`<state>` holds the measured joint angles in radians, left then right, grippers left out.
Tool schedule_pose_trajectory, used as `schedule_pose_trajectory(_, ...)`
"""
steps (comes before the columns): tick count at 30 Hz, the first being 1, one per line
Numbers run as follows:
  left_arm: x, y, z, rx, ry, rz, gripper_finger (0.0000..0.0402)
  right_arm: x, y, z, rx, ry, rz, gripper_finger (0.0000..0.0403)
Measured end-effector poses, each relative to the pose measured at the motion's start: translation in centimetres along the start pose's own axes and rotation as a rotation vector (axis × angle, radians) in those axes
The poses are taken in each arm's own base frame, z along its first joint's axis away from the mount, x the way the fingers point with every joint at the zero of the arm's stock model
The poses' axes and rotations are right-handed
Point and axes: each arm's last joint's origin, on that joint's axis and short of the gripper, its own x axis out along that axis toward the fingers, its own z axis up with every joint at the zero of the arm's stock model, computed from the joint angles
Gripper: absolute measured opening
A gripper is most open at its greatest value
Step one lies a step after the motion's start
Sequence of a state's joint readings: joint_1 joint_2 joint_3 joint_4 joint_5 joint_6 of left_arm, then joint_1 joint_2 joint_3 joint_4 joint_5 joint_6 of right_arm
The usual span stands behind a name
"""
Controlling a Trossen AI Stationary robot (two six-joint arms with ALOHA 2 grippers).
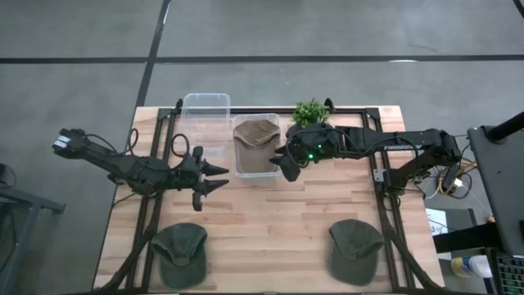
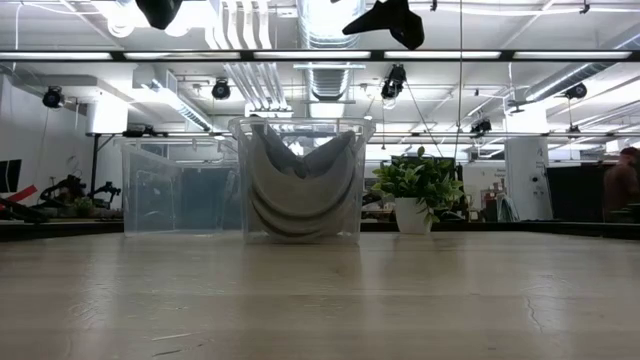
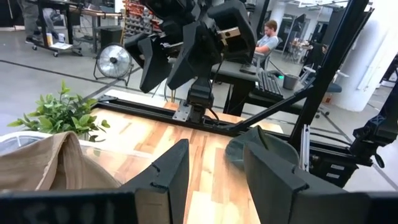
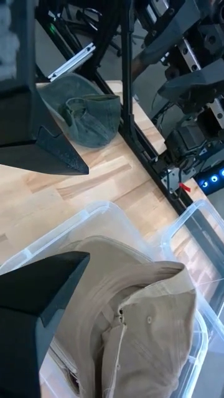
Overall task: Pick & Place hat
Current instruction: Put the right black cap into the left transparent bin
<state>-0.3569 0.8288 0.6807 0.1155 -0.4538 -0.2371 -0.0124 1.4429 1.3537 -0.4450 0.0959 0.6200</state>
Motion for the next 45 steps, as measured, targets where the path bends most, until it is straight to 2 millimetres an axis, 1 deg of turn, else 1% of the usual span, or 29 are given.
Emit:
schedule_pose_trajectory(6, 0.0, 0.0, 0.0, 0.0, 0.0, 0.0, 0.0145, 0.0, 0.0, 0.0, -0.008, 0.0, 0.0, 0.0205)
schedule_pose_trajectory(11, 0.1, 0.1, -0.5, -0.021, 0.012, 0.003, 0.0145, 0.0, 0.1, -0.1, -0.013, 0.002, 0.004, 0.0205)
schedule_pose_trajectory(18, 0.1, 0.1, -0.5, -0.03, 0.003, 0.0, 0.0145, 0.0, 0.4, -0.3, -0.018, 0.007, 0.011, 0.0205)
schedule_pose_trajectory(22, 0.1, -0.1, -1.0, -0.098, 0.045, -0.084, 0.0145, -0.1, 1.0, -0.7, -0.03, 0.021, 0.032, 0.0205)
schedule_pose_trajectory(24, 0.1, -0.1, -1.3, -0.131, 0.067, -0.114, 0.0145, -0.2, 1.4, -1.0, -0.042, 0.038, 0.058, 0.0205)
schedule_pose_trajectory(31, 0.1, -0.1, -1.5, -0.189, 0.077, -0.115, 0.0145, -0.6, 3.2, -2.4, -0.118, 0.081, 0.127, 0.0205)
schedule_pose_trajectory(39, 0.1, -0.1, -1.7, -0.195, 0.085, -0.122, 0.0145, -1.2, 5.0, -4.5, -0.161, 0.156, 0.166, 0.0205)
schedule_pose_trajectory(41, 0.1, -0.1, -1.7, -0.195, 0.085, -0.122, 0.0145, -1.4, 5.2, -5.1, -0.159, 0.187, 0.163, 0.0205)
schedule_pose_trajectory(45, 0.1, -0.1, -1.7, -0.196, 0.086, -0.122, 0.0145, -1.8, 5.4, -6.4, -0.093, 0.283, 0.115, 0.0205)
